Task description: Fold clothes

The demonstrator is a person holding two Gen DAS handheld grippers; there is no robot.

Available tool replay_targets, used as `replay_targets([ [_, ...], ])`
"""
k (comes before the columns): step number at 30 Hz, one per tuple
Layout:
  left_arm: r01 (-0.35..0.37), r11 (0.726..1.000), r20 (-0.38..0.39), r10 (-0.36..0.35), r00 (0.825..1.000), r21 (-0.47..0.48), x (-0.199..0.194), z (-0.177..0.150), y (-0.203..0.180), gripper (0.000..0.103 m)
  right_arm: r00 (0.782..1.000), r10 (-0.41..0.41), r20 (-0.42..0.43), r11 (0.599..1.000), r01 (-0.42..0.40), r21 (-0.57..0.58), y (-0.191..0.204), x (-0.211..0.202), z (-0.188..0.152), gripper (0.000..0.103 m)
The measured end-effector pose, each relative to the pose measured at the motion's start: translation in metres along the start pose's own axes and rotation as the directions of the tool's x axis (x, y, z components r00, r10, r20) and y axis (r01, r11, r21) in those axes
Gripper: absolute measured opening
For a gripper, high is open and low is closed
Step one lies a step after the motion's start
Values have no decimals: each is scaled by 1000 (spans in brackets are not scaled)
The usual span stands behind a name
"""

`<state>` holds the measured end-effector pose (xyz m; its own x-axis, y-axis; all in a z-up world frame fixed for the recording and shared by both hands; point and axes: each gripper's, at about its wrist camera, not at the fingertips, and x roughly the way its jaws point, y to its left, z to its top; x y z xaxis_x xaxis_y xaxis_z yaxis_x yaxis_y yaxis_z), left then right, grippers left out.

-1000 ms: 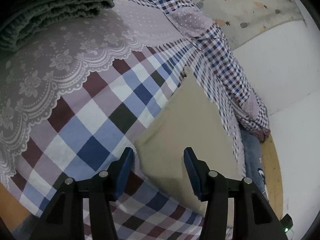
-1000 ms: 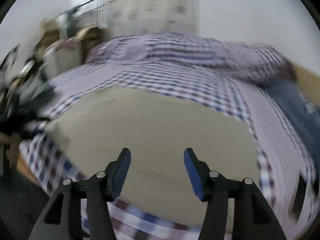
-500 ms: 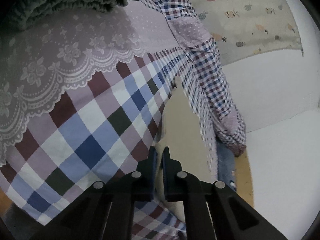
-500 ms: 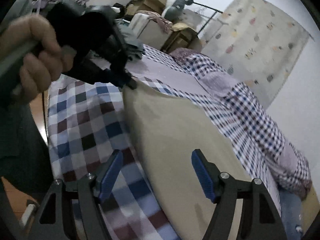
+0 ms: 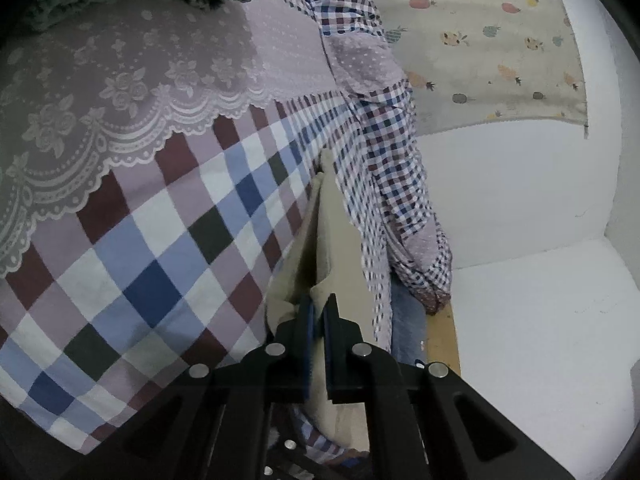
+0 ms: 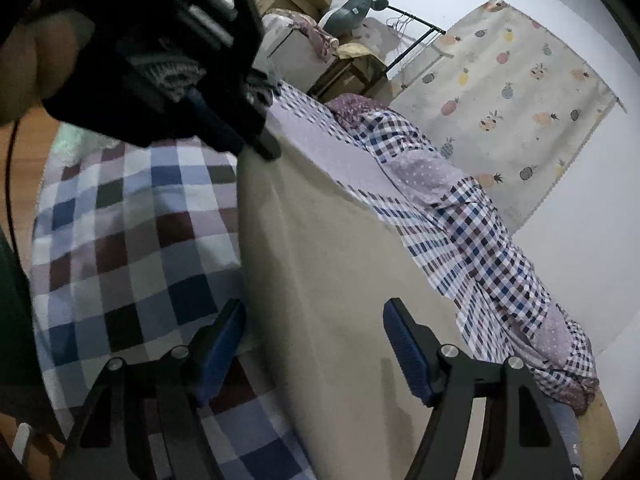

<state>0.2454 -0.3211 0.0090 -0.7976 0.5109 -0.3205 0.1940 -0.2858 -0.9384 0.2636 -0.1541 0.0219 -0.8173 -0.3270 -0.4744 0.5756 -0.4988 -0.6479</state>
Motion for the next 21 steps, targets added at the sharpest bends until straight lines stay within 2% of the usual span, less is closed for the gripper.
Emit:
replay_targets([
  [3, -6, 1000, 3, 6, 1000, -18, -1, 0, 3, 3, 1000, -17, -5, 1000, 17, 2, -3, 7, 2, 74],
  [4, -9, 1000, 3, 9, 1000, -24, -1, 1, 3, 3, 1000, -17, -9, 1000, 17, 4, -5, 9, 2, 70],
  [5, -17, 1000, 4, 17, 1000, -25, -1, 0, 4, 3, 1000, -16, -13, 1000, 16, 7, -6, 11, 3, 60],
  [6, -23, 999, 4, 23, 1000, -23, -2, -1, 3, 3, 1000, -9, -23, 1000, 9, 8, -9, 14, 3, 54],
  [8, -33, 999, 2, 33, 999, -19, -3, -3, 3, 3, 999, -3, -37, 1000, 3, 7, -10, 17, 4, 30],
  [9, -38, 999, 1, 38, 999, -16, -2, -3, 3, 3, 999, 3, -44, 1000, -3, 9, -11, 19, 4, 27],
  [11, -51, 999, 2, 51, 999, -10, -3, -6, 2, 3, 999, 19, -49, 1000, -18, 17, -14, 20, 6, 10],
  [12, -58, 998, 3, 58, 998, -7, -3, -8, 1, 3, 999, 29, -46, 999, -28, 20, -15, 19, 8, 6],
  [14, -70, 998, 8, 70, 997, -2, -5, -13, 0, 10, 999, 42, -33, 999, -41, 27, -17, 14, 11, 5],
  [15, -76, 997, 8, 76, 997, 8, -6, -16, -2, 23, 998, 48, -30, 998, -47, 32, -18, 12, 13, 5],
  [16, -81, 997, 7, 81, 997, 19, -6, -19, -4, 40, 998, 54, -27, 998, -53, 37, -19, 11, 14, 5],
  [18, -83, 996, 1, 83, 997, 44, -5, -24, -8, 55, 997, 70, -27, 996, -68, 59, -24, 10, 15, 4],
  [21, -83, 994, -7, 84, 996, 71, -1, -31, -13, 60, 996, 83, -21, 994, -81, 78, -29, 7, 16, 4],
])
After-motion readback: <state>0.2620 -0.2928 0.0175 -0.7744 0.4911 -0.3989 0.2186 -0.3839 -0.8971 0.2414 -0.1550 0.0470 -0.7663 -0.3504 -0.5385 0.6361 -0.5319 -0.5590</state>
